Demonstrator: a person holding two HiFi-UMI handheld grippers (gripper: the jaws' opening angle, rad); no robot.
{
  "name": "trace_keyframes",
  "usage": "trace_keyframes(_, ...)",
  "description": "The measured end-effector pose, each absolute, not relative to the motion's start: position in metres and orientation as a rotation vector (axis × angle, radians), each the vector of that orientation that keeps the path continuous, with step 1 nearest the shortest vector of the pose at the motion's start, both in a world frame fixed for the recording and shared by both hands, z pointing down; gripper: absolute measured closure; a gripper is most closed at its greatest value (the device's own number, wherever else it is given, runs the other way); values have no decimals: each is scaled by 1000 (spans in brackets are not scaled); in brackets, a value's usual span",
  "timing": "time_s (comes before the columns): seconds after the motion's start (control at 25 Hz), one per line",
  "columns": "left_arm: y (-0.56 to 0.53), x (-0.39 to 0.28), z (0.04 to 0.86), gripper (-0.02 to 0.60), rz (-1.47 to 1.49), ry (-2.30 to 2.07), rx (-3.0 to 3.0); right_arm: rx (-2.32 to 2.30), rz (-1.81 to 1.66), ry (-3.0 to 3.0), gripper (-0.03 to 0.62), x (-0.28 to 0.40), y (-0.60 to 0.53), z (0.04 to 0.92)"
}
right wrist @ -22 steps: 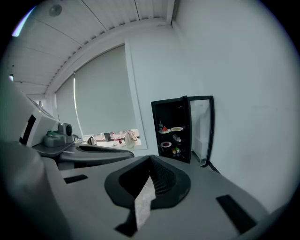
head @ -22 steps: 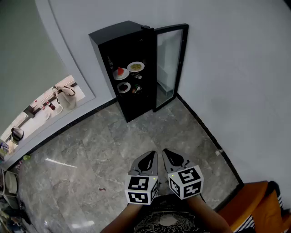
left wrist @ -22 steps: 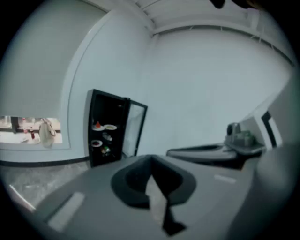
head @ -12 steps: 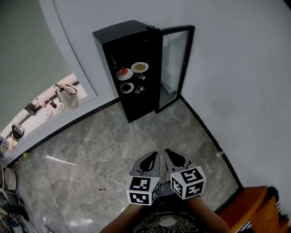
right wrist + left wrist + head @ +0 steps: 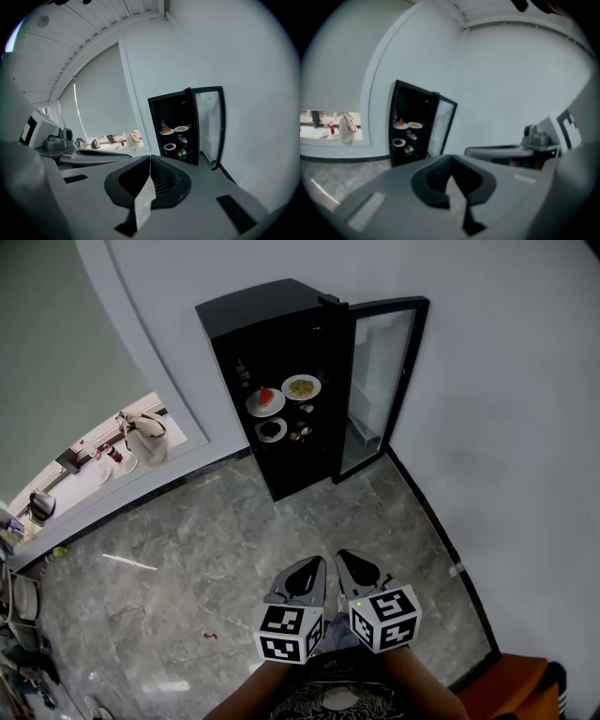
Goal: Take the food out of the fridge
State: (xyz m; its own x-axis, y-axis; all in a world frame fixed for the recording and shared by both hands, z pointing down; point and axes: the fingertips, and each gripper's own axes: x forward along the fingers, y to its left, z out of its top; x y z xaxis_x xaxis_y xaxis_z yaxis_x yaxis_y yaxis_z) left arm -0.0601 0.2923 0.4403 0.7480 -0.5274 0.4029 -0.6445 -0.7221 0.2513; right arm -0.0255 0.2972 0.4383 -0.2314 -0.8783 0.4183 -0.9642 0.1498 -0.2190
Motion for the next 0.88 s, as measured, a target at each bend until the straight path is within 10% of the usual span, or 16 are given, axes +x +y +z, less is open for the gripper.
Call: trace_keyframes(0.88,143,34,439,598,491,-1119,2471,1575,784,-2424,592,53,147,444)
